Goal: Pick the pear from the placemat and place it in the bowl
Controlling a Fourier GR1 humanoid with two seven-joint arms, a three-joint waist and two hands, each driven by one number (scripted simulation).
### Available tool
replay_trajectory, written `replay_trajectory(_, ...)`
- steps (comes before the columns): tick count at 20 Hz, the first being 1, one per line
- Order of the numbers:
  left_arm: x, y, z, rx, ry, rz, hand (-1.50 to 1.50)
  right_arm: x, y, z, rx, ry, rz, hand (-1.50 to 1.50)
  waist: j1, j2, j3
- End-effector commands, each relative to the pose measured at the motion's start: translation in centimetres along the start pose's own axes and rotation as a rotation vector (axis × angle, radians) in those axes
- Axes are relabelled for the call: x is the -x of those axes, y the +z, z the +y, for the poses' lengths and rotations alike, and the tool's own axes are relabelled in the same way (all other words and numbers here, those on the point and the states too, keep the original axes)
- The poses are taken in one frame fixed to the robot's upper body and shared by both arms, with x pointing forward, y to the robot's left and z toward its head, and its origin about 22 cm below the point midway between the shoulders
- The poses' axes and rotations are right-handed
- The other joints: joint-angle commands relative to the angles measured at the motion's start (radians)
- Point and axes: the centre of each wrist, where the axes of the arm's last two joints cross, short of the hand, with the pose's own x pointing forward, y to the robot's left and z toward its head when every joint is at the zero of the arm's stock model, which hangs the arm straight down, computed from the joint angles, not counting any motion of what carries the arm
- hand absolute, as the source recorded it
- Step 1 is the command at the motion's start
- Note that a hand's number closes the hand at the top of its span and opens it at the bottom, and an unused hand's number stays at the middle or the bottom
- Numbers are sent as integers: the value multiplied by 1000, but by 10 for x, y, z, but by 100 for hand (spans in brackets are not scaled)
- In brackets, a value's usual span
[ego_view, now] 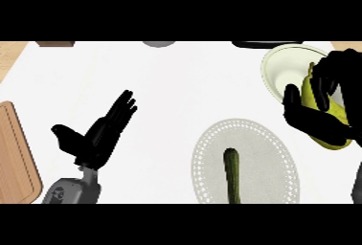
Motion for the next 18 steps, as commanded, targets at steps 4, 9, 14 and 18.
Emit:
replay_trajectory(4,-10,1,-27,10,-4,-17,0,36,-56,13,22,-70,102,150,11,2,1)
replay_trajectory(9,-11,-6,-16,11,-12,-6,0,65,-104,27,34,-59,99,150,13,4,1)
replay_trajectory(14,7,-5,-6,24,-11,-13,0,111,-135,53,34,41,109,150,15,7,1)
replay_trajectory(18,1,1,-7,29,-7,-2,0,122,-163,76,14,79,130,150,28,9,1)
